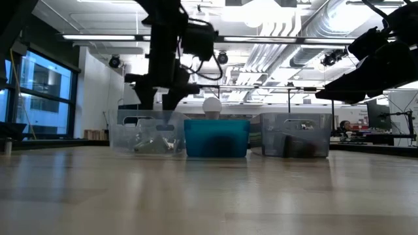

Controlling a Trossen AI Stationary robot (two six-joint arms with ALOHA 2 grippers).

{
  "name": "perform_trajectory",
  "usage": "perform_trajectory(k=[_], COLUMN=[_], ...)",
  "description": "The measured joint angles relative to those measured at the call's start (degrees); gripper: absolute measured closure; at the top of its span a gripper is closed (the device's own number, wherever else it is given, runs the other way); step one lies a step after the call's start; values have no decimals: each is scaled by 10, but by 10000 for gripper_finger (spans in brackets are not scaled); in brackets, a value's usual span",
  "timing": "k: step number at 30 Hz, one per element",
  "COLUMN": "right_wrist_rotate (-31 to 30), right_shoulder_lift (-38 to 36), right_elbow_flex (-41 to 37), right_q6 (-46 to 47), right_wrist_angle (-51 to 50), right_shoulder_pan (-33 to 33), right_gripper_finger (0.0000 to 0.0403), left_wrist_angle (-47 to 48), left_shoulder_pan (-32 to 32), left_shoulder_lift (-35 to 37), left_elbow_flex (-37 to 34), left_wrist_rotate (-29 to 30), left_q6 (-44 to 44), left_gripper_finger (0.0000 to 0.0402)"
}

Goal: Pick and place Stapler, Stapler remover, tape
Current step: Return to Home Position

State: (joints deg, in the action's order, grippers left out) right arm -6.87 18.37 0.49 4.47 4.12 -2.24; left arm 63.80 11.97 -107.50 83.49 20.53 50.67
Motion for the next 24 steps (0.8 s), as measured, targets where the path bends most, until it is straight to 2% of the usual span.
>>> perform_trajectory(k=[12,16,24], right_wrist_rotate=[0,0,0], right_shoulder_lift=[0,0,0], right_elbow_flex=[0,0,0], right_q6=[0,0,0], right_wrist_angle=[0,0,-2], right_shoulder_pan=[0,0,0], right_gripper_finger=[135,135,135], left_wrist_angle=[6,-52,-170], left_shoulder_pan=[-33,-64,-125], left_shoulder_lift=[4,28,82], left_elbow_flex=[150,183,183], left_wrist_rotate=[15,26,48], left_q6=[-165,-211,-276], left_gripper_finger=[163,163,163])
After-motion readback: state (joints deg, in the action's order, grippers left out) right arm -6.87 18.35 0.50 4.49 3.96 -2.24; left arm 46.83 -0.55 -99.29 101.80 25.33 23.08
